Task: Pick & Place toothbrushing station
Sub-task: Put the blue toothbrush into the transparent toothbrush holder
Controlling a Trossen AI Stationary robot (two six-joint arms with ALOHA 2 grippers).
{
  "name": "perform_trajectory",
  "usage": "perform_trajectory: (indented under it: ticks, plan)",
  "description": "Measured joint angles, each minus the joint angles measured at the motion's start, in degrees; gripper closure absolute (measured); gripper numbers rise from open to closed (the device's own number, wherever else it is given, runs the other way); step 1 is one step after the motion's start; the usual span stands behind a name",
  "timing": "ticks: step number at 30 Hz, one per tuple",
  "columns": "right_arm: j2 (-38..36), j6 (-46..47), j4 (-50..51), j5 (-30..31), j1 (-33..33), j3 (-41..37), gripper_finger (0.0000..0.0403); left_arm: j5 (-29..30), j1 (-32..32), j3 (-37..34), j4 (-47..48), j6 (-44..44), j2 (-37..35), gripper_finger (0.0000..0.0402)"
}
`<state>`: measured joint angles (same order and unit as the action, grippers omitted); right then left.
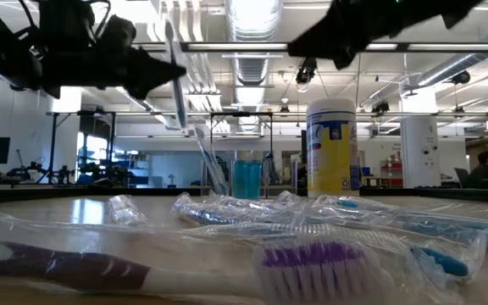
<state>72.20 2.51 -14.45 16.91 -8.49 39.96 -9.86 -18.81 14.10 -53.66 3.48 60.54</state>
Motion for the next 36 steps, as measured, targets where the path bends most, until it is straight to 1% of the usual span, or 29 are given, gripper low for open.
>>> perform_trajectory:
  ticks: [3,5,8,12,14,19,24,28,32,36]
  plan:
    - [-0.38,0.71,-7.32,0.04,-0.01,-6.03,0.037,8.78,0.0,-0.71,-3.96,-1.35,2.62,0.0382]
    - [-0.38,0.69,-11.94,0.04,-0.01,-9.59,0.0388,12.27,-0.03,-0.67,-9.17,-2.78,5.14,0.0382]
    - [-0.15,0.52,-17.82,0.04,-0.01,-13.71,0.0391,13.52,-0.26,-0.02,-16.15,-4.62,10.29,0.0382]
    - [-0.09,0.54,-20.8,0.15,-0.07,-17.21,0.0394,13.93,-0.98,3.04,-19.39,-5.12,18.07,0.0382]
    - [-0.09,0.59,-21.15,0.13,-0.14,-18.15,0.0394,16.28,-1.25,4.49,-20.61,-5.16,22.08,0.0382]
    - [-0.49,0.85,-22.47,-0.14,-0.14,-19.71,0.0394,21.9,-1.27,7.44,-28.96,-5.6,31.67,0.0382]
    - [-0.57,0.67,-23.05,-0.24,-0.14,-19.95,0.0394,23.79,-1.27,11.2,-29.3,-5.7,38.51,0.0382]
    - [-0.56,0.57,-23.44,-0.35,-0.14,-19.88,0.0394,27.48,-1.25,13.67,-29.31,-6.28,42.44,0.0382]
    - [-0.48,0.51,-23.47,-0.62,-0.14,-19.55,0.0394,29.74,-1.25,14.78,-29.3,-7.11,44.75,0.0382]
    - [-0.48,0.3,-23.65,-0.63,-0.14,-19.51,0.0394,30.07,-1.27,15.15,-28.86,-8.16,45.88,0.0382]
